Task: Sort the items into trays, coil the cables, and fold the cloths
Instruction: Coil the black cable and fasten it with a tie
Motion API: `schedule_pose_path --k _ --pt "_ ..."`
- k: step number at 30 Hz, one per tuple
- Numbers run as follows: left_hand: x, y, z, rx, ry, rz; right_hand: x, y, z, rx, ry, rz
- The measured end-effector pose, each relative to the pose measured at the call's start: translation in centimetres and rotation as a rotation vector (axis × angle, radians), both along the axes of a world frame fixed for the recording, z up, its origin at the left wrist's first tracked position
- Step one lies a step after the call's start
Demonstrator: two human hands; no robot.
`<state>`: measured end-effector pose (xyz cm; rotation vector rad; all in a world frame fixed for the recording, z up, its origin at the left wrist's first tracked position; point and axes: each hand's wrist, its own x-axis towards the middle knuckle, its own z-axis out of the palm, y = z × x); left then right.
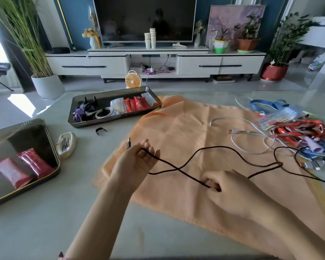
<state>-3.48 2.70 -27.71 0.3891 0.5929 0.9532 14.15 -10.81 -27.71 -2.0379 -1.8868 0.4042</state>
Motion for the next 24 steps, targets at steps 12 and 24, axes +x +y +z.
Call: schedule_pose_path --k 12,24 --pt "0.5 -2.2 0.9 0.095 0.043 -0.217 -0.7 1.3 -1.4 0.055 0.347 0.07" --pt "-2.5 -1.8 2.3 0.12 -0.037 -0.094 -1.2 2.0 1.1 -0.203 0.941 0.258"
